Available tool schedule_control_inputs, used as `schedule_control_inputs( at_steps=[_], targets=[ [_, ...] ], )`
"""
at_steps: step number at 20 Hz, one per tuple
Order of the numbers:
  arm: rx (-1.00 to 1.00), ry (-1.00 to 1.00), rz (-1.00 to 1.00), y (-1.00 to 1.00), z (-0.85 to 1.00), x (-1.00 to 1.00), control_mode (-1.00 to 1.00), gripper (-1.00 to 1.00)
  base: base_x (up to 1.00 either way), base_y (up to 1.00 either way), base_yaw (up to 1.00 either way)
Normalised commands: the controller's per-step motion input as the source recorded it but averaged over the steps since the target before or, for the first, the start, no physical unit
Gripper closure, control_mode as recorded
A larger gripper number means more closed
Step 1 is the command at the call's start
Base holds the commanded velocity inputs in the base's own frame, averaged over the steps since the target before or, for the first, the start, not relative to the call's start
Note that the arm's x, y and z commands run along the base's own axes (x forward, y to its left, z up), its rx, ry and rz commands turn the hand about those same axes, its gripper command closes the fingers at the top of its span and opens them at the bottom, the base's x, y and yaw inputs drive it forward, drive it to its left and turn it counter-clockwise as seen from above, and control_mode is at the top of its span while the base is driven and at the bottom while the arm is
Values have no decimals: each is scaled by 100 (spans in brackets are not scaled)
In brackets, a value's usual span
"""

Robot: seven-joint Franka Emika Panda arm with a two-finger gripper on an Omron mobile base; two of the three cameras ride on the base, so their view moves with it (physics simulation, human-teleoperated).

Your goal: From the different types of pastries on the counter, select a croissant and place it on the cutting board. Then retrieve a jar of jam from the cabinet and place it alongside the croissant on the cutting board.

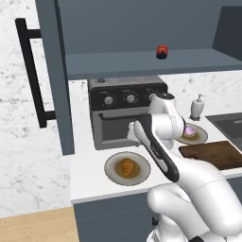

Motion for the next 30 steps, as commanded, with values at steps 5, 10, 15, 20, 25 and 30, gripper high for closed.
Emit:
schedule_control_inputs(
  at_steps=[5,10,15,20,25,30],
  targets=[
    [-2,0,0,20,-26,5,-100,-100,0,0,0],
    [-9,7,1,35,-35,11,-100,-100,0,0,0],
    [0,0,0,0,0,-1,-100,-100,0,0,0],
    [0,0,0,7,-6,0,-100,-100,0,0,0],
    [0,0,0,9,-1,0,-100,-100,0,0,0],
    [0,0,0,17,-8,0,-100,-100,0,0,0]
  ],
)
